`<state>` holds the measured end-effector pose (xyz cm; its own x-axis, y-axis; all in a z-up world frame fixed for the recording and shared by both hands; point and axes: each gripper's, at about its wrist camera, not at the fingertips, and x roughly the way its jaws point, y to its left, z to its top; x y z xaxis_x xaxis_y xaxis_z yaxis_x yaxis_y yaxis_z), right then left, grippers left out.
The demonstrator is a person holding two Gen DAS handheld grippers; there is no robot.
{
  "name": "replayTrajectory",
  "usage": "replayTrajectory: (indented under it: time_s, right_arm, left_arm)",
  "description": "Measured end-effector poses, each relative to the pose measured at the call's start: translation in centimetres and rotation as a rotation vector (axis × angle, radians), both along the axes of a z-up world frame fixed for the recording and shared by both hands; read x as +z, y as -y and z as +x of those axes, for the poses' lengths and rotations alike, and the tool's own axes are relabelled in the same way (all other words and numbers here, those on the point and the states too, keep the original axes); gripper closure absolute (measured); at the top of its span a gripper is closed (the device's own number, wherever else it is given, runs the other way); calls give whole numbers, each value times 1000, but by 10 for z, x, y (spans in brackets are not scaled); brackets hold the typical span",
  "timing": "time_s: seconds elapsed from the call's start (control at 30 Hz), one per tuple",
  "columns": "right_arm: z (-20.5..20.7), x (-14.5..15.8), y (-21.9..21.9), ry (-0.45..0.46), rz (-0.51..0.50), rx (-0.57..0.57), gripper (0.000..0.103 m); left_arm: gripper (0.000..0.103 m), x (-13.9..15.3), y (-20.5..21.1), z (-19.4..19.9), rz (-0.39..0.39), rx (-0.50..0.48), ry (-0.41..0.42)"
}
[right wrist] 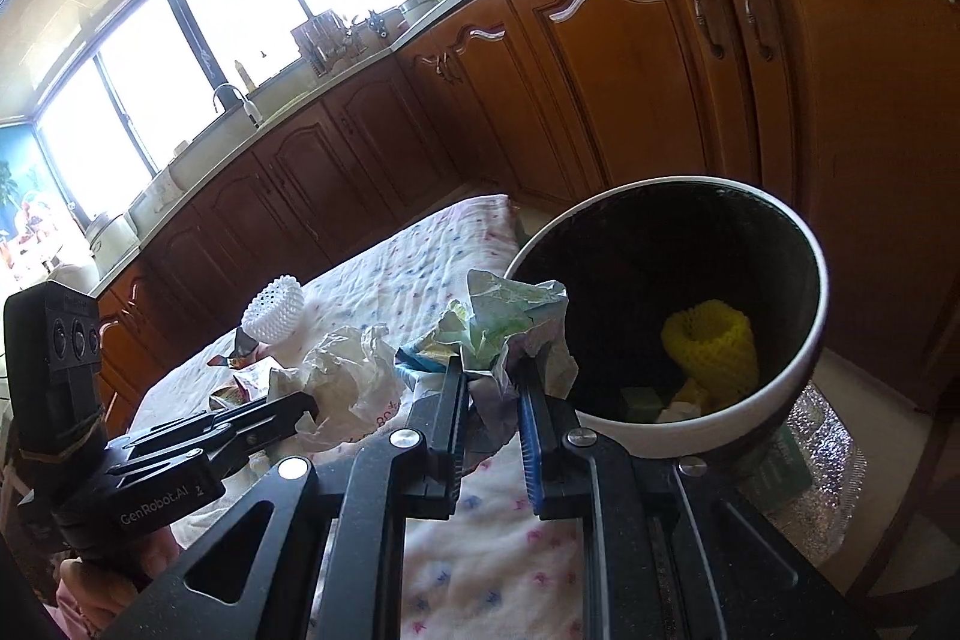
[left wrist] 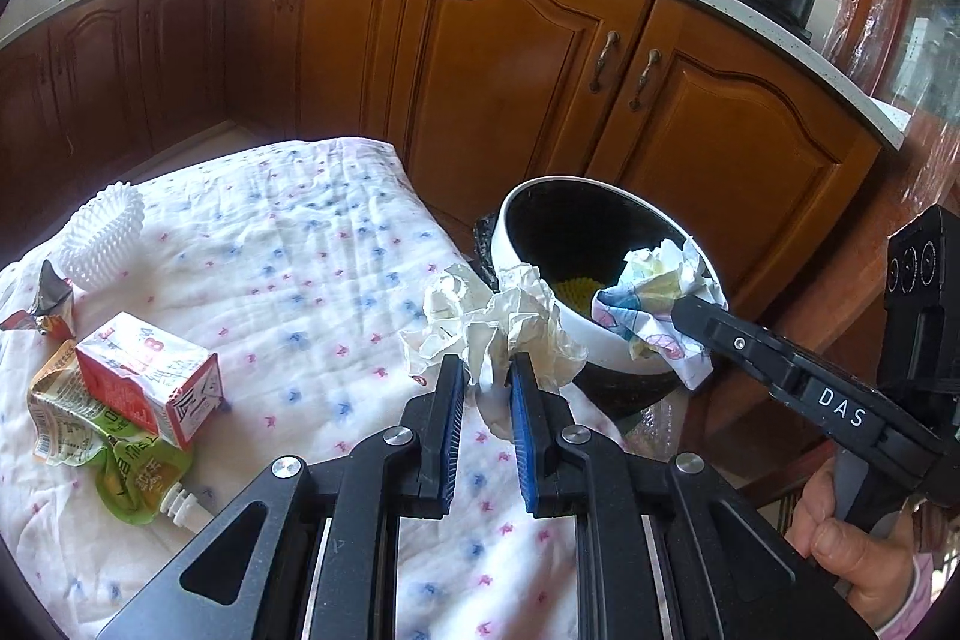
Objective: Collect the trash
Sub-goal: 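Carry the tissue and wrapper over the bin and open both tools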
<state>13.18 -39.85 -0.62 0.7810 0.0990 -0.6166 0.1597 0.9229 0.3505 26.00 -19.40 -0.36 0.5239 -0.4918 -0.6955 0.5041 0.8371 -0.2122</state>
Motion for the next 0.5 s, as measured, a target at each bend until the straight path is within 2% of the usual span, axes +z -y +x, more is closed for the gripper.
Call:
replayTrajectory:
  time_s: [0.5]
  right_arm:
    - [-12, 4, 41, 3, -23, -78, 87]
  left_arm:
    - [89, 9, 45, 9, 9, -62, 18]
